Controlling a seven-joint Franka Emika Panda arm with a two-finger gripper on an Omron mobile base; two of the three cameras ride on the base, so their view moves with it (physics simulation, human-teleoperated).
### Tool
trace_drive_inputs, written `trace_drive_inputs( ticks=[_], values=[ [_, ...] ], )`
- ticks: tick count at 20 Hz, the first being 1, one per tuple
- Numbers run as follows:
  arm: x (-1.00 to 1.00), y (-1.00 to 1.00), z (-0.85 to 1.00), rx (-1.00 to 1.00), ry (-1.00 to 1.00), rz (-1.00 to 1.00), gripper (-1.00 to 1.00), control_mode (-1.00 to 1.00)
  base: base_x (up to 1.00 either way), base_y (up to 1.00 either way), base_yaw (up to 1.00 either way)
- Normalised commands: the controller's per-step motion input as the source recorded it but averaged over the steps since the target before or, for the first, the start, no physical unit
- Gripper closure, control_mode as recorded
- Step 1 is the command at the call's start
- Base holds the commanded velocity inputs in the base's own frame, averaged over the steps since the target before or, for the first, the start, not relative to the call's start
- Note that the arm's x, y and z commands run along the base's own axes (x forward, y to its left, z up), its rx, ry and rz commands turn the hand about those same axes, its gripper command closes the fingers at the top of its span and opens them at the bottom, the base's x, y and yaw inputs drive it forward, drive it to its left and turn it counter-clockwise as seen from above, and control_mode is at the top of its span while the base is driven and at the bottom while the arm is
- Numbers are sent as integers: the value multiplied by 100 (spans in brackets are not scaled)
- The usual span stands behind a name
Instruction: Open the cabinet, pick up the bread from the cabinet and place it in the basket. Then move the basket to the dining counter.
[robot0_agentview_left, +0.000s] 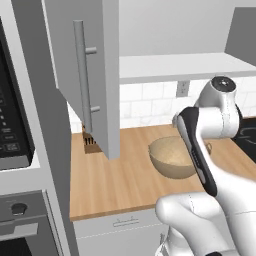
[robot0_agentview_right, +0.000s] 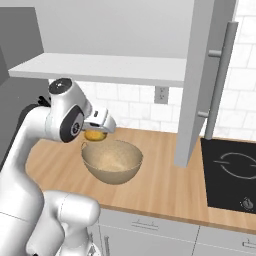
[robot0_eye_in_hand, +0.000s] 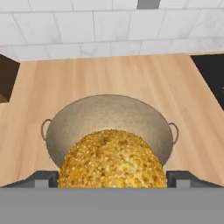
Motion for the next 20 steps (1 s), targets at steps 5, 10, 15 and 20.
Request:
trace_drive_inputs(
  ticks=[5,10,15,20],
  values=[
    [19,-7,-100,0,17,0,100,-100,0,0,0],
    [32,-7,-81,0,8,2,100,-100,0,0,0],
    [37,-6,-61,0,2,3,100,-100,0,0,0],
    [14,-3,-52,0,0,3,100,-100,0,0,0]
  ],
)
